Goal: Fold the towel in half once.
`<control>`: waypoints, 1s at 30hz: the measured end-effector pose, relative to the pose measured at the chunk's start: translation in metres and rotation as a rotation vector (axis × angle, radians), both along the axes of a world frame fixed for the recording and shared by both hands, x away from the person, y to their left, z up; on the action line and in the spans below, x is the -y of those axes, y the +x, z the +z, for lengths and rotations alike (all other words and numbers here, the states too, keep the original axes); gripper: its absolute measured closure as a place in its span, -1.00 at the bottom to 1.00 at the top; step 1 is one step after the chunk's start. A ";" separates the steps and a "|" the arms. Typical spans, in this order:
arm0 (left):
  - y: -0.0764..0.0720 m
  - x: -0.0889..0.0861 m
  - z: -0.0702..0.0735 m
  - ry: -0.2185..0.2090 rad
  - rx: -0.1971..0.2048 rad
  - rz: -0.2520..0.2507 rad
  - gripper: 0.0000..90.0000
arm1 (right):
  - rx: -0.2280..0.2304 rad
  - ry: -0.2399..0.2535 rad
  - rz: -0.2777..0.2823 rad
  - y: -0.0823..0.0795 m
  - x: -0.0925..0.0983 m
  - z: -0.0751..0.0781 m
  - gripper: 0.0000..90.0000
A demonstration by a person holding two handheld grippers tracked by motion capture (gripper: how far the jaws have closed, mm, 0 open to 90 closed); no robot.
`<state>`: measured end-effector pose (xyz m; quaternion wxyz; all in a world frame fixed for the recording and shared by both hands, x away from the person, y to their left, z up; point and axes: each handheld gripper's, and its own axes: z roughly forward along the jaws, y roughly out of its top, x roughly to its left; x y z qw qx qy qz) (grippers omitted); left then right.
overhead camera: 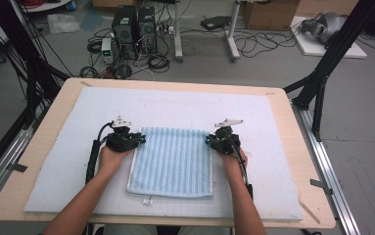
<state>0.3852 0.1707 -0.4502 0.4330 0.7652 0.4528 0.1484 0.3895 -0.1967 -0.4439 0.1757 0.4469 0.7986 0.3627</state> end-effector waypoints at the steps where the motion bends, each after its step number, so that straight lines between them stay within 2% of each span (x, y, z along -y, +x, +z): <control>1: 0.000 -0.001 0.001 -0.003 0.001 0.003 0.59 | -0.005 0.008 -0.012 0.000 0.001 0.000 0.56; 3: 0.002 -0.002 0.002 -0.015 0.025 0.018 0.56 | -0.004 0.055 -0.016 0.000 0.005 0.000 0.49; 6: 0.012 -0.006 0.006 -0.040 0.046 0.058 0.53 | 0.041 0.105 -0.060 0.001 0.009 0.004 0.36; 8: 0.023 -0.008 0.008 -0.048 0.047 0.072 0.50 | 0.016 0.130 -0.082 0.008 0.011 0.003 0.27; 11: 0.035 -0.008 0.004 -0.054 0.033 0.056 0.51 | -0.016 0.115 -0.073 0.016 0.008 -0.001 0.33; 13: 0.039 -0.006 -0.001 -0.035 0.005 0.045 0.51 | -0.032 0.094 -0.046 0.020 0.004 -0.005 0.49; 14: 0.040 -0.006 -0.002 -0.025 -0.006 0.048 0.51 | -0.023 0.088 -0.042 0.020 0.004 -0.005 0.64; 15: 0.040 -0.005 -0.002 -0.022 -0.003 0.044 0.52 | -0.038 0.098 -0.032 0.022 0.005 -0.005 0.76; 16: 0.039 -0.004 -0.002 -0.010 -0.003 0.036 0.65 | -0.054 0.109 -0.026 0.023 0.005 -0.004 0.86; 18: 0.038 0.000 -0.001 0.025 0.011 0.035 0.90 | -0.038 0.080 -0.015 0.025 0.003 -0.003 0.90; 22: 0.038 0.002 -0.001 0.021 0.004 0.080 0.93 | 0.002 0.040 -0.030 0.028 0.000 -0.003 0.92; 26: 0.038 -0.001 -0.001 0.003 -0.001 0.082 0.91 | 0.016 0.036 -0.043 0.031 -0.002 -0.003 0.89; 28: 0.037 -0.006 0.000 -0.001 0.010 0.090 0.67 | 0.021 0.038 -0.049 0.029 -0.002 -0.002 0.69; 30: 0.034 -0.013 0.003 -0.026 0.013 0.076 0.55 | 0.036 0.062 -0.050 0.025 0.002 0.003 0.46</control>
